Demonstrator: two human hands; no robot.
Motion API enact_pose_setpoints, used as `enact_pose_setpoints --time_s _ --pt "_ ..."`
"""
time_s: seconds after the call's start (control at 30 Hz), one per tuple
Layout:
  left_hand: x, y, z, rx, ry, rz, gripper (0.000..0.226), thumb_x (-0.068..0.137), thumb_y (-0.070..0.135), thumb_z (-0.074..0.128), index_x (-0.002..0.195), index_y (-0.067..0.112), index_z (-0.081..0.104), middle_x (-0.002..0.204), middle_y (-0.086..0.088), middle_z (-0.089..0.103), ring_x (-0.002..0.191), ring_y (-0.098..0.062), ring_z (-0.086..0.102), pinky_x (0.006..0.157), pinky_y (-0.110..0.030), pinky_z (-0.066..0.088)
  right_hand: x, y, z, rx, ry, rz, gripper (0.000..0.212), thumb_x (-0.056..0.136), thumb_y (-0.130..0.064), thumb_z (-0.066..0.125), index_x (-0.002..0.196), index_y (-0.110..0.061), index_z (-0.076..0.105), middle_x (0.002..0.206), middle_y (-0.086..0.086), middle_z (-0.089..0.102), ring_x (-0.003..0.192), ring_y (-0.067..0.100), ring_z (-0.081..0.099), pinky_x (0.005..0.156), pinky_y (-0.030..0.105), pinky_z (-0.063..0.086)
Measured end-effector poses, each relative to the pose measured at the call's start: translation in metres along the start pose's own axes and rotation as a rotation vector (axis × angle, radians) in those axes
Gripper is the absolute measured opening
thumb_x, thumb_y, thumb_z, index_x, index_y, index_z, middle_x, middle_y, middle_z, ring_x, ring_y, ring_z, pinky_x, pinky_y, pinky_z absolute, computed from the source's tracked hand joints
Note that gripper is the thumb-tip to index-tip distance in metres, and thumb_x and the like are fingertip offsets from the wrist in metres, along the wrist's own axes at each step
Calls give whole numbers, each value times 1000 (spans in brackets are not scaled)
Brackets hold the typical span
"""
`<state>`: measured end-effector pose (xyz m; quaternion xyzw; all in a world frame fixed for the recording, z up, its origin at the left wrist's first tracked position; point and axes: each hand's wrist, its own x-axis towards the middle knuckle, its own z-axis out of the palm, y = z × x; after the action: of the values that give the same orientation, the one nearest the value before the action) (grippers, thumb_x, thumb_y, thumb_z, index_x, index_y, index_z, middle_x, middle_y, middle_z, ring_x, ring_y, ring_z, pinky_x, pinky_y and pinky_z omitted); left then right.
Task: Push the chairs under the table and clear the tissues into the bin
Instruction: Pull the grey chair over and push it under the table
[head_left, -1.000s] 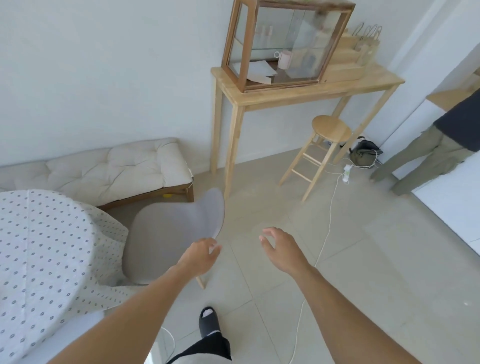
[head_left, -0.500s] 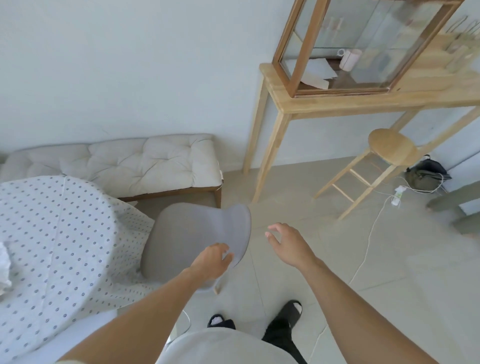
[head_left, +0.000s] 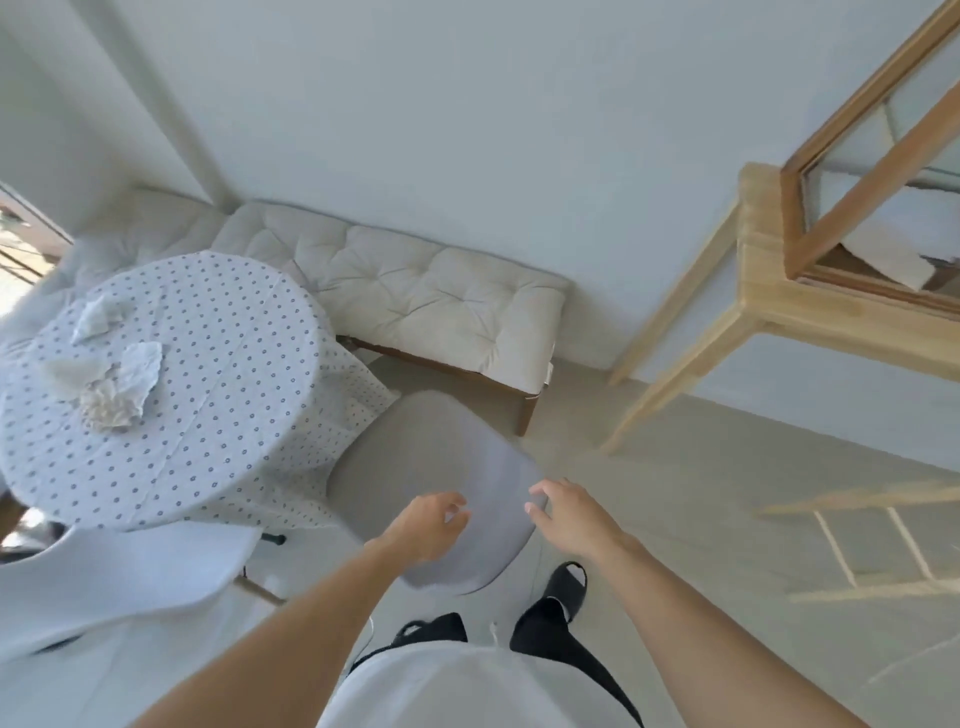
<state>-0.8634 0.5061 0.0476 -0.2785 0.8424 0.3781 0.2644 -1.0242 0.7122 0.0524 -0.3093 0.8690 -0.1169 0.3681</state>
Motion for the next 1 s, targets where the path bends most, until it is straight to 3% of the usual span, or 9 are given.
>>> enact_pose_setpoints --time_s 0.17,0.37,0.5,0.6,0.73,0.87,1.0 --pt "-3 15 20 -157 98 -200 42 105 47 47 135 24 66 132 3 70 124 -19 64 104 -34 49 32 15 -8 -197 -271 -148 53 104 -47 46 148 -19 50 151 2 50 137 26 48 110 45 43" --pt "-21 41 60 -367 204 -342 37 105 44 49 133 29 68 129 7 72 122 -17 65 102 -29 47 55 32 -13 -327 -433 -272 54 103 -46 46 148 -16 51 159 5 44 141 27 46 114 47 41" --pt "-38 48 80 -519 279 -407 36 106 41 51 135 27 67 128 4 72 119 -18 66 99 -27 47 56 32 -11 -490 -518 -325 58 105 -48 42 157 -22 42 173 3 19 158 27 20 123 50 26" --pt "-47 49 92 -564 305 -419 37 107 36 50 138 23 66 130 2 71 123 -19 66 98 -26 46 58 31 -8 -548 -492 -360 57 106 -47 38 160 -26 37 174 -1 16 161 22 11 123 52 23" --pt "-49 46 124 -546 325 -440 38 105 34 54 140 23 66 139 6 68 130 -17 62 111 -29 43 57 37 -3 -556 -415 -391 53 106 -47 38 157 -31 42 172 -7 24 160 18 14 120 52 26" --pt "-35 48 149 -516 364 -422 36 102 34 62 136 26 68 135 6 70 130 -18 62 113 -32 44 61 48 2 -560 -316 -477 46 107 -47 42 151 -39 48 166 -9 34 159 16 17 114 50 35" --pt "-14 54 169 -482 441 -444 37 100 30 66 137 26 68 150 5 60 148 -21 45 120 -38 39 70 52 6 -601 -247 -533 40 106 -50 48 143 -41 57 159 -8 46 156 17 26 109 46 39"
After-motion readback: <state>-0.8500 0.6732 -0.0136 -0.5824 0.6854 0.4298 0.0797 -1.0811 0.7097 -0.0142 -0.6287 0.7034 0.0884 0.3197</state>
